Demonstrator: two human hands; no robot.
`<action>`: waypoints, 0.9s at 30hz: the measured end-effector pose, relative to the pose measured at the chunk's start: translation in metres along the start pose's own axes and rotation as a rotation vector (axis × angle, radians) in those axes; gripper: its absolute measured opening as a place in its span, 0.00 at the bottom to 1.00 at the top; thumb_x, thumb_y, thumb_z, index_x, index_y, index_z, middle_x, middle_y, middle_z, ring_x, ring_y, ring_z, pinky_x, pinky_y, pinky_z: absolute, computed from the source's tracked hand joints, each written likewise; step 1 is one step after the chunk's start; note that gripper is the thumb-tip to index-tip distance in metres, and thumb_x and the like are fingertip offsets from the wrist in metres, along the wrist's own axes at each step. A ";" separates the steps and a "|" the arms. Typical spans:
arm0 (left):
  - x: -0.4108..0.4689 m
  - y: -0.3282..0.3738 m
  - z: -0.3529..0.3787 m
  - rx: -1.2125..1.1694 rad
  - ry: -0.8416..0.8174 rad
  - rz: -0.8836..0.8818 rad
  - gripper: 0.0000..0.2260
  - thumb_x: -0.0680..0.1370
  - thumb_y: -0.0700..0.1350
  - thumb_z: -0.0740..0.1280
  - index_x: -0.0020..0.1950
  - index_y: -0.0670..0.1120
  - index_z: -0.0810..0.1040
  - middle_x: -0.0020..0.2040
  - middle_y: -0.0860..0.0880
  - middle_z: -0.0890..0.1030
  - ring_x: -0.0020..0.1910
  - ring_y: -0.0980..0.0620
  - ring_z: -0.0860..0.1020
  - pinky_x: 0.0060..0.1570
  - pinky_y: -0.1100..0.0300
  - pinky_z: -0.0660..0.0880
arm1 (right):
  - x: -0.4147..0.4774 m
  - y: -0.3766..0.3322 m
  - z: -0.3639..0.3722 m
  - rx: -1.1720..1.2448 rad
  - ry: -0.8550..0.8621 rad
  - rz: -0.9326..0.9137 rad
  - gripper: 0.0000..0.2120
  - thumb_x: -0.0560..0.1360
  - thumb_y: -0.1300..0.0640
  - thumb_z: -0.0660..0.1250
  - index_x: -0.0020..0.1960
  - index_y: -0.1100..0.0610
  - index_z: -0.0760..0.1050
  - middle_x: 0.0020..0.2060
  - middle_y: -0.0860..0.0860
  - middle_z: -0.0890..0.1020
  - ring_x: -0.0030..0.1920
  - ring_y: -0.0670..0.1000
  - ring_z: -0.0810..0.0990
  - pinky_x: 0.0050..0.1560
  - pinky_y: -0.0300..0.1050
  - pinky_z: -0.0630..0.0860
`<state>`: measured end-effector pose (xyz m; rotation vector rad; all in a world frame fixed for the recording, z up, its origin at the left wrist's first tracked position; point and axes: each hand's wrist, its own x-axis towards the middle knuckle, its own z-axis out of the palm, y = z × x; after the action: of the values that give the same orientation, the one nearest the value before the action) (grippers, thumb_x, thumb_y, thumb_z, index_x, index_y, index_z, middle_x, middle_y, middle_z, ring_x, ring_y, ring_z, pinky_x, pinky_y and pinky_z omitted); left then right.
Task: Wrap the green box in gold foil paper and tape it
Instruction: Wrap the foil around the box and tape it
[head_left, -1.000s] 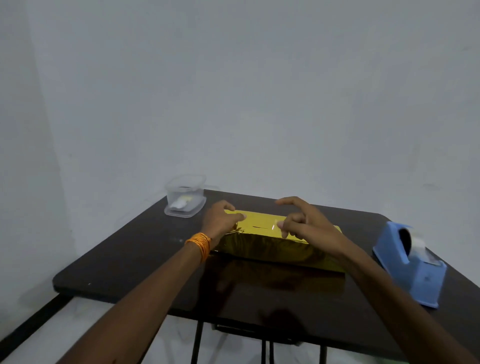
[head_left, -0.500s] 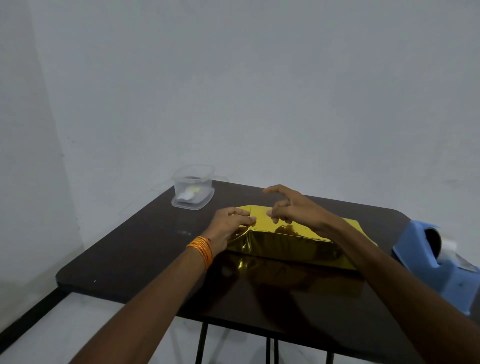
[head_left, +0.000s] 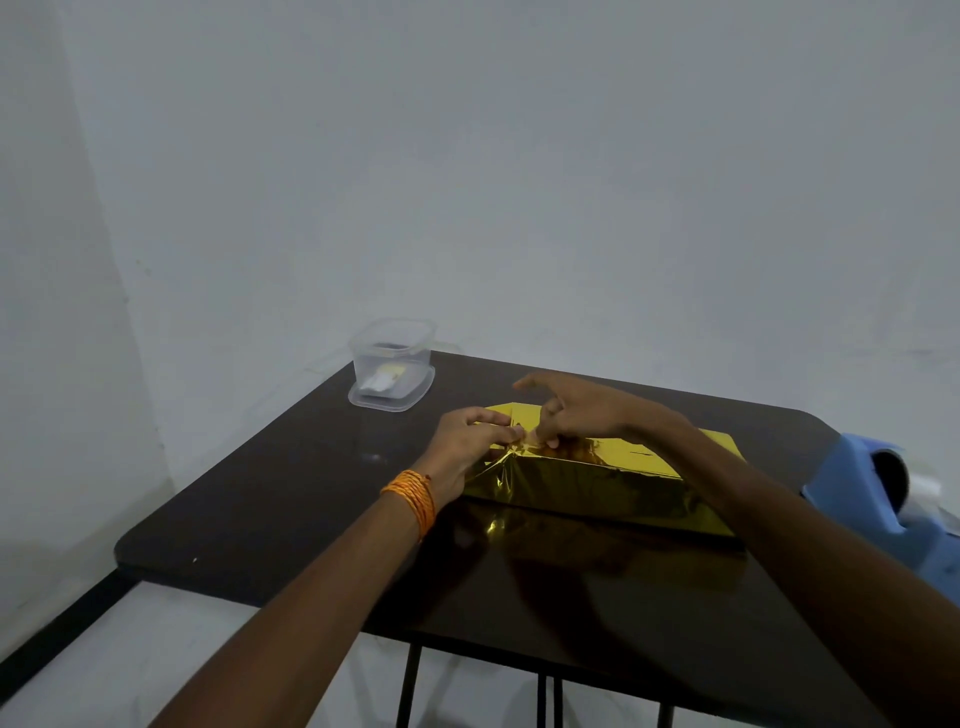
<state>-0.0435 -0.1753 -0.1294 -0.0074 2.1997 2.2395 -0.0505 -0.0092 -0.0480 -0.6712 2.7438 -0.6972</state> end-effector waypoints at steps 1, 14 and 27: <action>0.000 0.000 0.000 0.004 -0.001 0.000 0.13 0.72 0.40 0.76 0.55 0.41 0.82 0.53 0.45 0.82 0.45 0.55 0.80 0.35 0.66 0.73 | 0.003 0.000 0.000 -0.021 -0.008 0.003 0.32 0.77 0.63 0.68 0.77 0.56 0.59 0.35 0.51 0.80 0.39 0.48 0.79 0.42 0.40 0.73; 0.001 0.000 0.002 0.045 0.004 0.008 0.11 0.73 0.40 0.74 0.55 0.42 0.82 0.50 0.46 0.83 0.48 0.51 0.81 0.49 0.57 0.78 | 0.010 0.010 -0.007 -0.137 -0.011 0.220 0.29 0.79 0.53 0.68 0.77 0.50 0.61 0.34 0.48 0.79 0.33 0.46 0.75 0.36 0.39 0.70; -0.001 0.001 0.011 0.141 0.078 0.052 0.09 0.78 0.48 0.68 0.51 0.44 0.81 0.49 0.46 0.81 0.48 0.51 0.78 0.41 0.59 0.72 | 0.001 0.032 0.011 -0.157 0.143 0.108 0.29 0.77 0.43 0.68 0.75 0.48 0.64 0.63 0.53 0.77 0.53 0.52 0.78 0.54 0.45 0.71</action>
<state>-0.0420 -0.1647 -0.1280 -0.0384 2.4211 2.1384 -0.0596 0.0116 -0.0734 -0.5173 2.9645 -0.5299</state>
